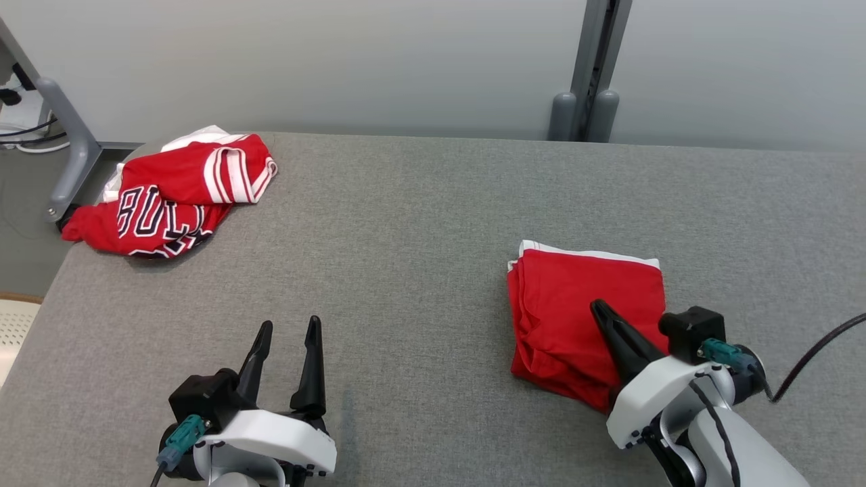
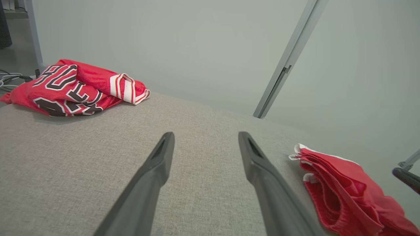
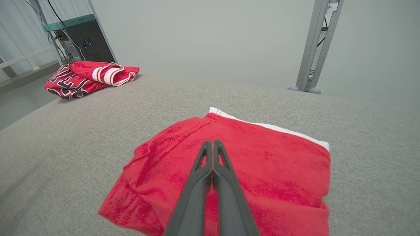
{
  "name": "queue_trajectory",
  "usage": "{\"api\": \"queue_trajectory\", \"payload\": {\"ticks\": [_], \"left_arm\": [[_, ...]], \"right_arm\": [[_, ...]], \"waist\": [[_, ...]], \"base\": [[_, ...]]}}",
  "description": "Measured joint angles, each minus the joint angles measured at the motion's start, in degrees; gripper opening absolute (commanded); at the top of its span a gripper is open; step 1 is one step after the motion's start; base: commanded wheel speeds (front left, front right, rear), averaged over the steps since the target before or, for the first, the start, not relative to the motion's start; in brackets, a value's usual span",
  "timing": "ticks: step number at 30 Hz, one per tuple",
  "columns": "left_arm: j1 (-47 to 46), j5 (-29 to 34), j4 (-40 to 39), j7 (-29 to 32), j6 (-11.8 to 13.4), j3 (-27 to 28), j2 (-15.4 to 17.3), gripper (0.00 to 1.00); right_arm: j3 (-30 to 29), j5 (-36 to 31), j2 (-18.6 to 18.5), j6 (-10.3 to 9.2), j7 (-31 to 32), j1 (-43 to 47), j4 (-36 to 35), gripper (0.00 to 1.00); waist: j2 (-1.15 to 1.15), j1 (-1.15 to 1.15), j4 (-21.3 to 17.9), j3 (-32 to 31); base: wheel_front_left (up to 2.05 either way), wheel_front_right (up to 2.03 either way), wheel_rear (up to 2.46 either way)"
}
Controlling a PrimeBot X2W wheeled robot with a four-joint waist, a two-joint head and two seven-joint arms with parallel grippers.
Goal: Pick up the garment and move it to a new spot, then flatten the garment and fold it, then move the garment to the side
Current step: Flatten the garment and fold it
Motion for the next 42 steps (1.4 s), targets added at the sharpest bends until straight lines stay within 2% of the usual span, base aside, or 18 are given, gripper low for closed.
{"api": "queue_trajectory", "payload": {"ticks": [7, 14, 22, 28, 33, 34, 36, 37, 38, 39, 41, 42], "left_arm": [[-0.2, 0.08, 0.12, 0.0, -0.15, -0.12, 0.02, 1.0], [-0.44, 0.07, 0.14, 0.0, -0.16, -0.13, 0.0, 1.0], [-0.46, -0.03, 0.11, 0.0, -0.15, 0.09, 0.0, 1.0], [-0.49, -0.02, -0.01, 0.0, -0.07, 0.44, 0.0, 1.0], [-0.37, 0.16, -0.13, 0.0, 0.09, 1.03, 0.0, 1.0], [-0.35, 0.29, -0.16, 0.0, 0.09, 1.12, 0.0, 1.0], [-0.35, 0.51, -0.18, 0.0, 0.08, 1.24, -0.02, 1.0], [-0.35, 0.53, -0.18, 0.0, 0.07, 1.34, -0.01, 1.0], [-0.35, 0.66, -0.18, 0.0, 0.03, 1.38, 0.0, 1.0], [-0.36, 1.04, -0.18, 0.0, 0.0, 1.47, -0.01, 1.0], [-0.38, 1.34, -0.14, 0.0, -0.16, 1.56, 0.0, 1.0], [-0.42, 1.7, -0.05, 0.0, -0.21, 1.76, 0.0, 1.0]], "right_arm": [[2.63, -1.99, 2.44, 0.0, -1.14, -1.29, 8.27, 0.0], [9.21, -1.6, 4.5, 0.0, -2.14, -2.41, 13.46, 0.0], [16.59, -1.48, 5.37, 0.0, -2.92, -5.38, 18.46, 0.0], [17.78, -0.63, 5.59, 0.0, -3.33, -6.76, 16.5, 0.0], [12.0, -1.03, 4.86, 0.0, -3.43, -6.28, 7.62, 0.0], [10.14, -1.52, 4.43, 0.0, -3.46, -5.7, 5.84, 0.06], [6.16, -2.69, 3.85, 0.0, -3.47, -3.91, 2.23, 0.31], [4.22, -3.57, 3.67, 0.0, -3.47, -2.95, 0.56, 0.38], [2.42, -4.54, 3.59, 0.0, -3.47, -2.0, -1.07, 0.78], [0.31, -5.3, 3.63, 0.0, -3.47, -0.99, -2.55, 0.97], [-1.41, -6.02, 3.64, 0.0, -3.47, -0.02, -4.03, 1.0], [-5.13, -7.67, 3.68, 0.0, -3.47, 2.06, -6.62, 1.0]], "waist": [[0.0, 0.0, 2.16, 0.7], [0.0, 0.0, 3.57, 1.31], [0.0, 0.0, 3.15, 1.45], [0.0, 0.0, 2.42, 1.29], [0.0, 0.0, 1.33, 0.69], [0.0, 0.0, 1.1, 0.51], [0.0, 0.0, 0.62, 0.15], [0.0, 0.0, 0.39, -0.04], [0.0, 0.0, 0.15, -0.21], [0.0, 0.0, -0.12, -0.39], [0.0, 0.0, -0.35, -0.57], [0.0, 0.0, -0.85, -0.93]], "base": [[0.0, 0.0, 0.0], [0.0, 0.0, 0.0], [0.0, 0.0, 0.0], [0.0, 0.0, 0.0], [0.0, 0.0, 0.0], [0.0, 0.0, 0.0], [0.0, 0.0, 0.0], [0.0, 0.0, 0.0], [0.0, 0.0, 0.0], [0.0, 0.0, 0.0], [0.0, 0.0, 0.0], [0.0, 0.0, 0.0]]}}
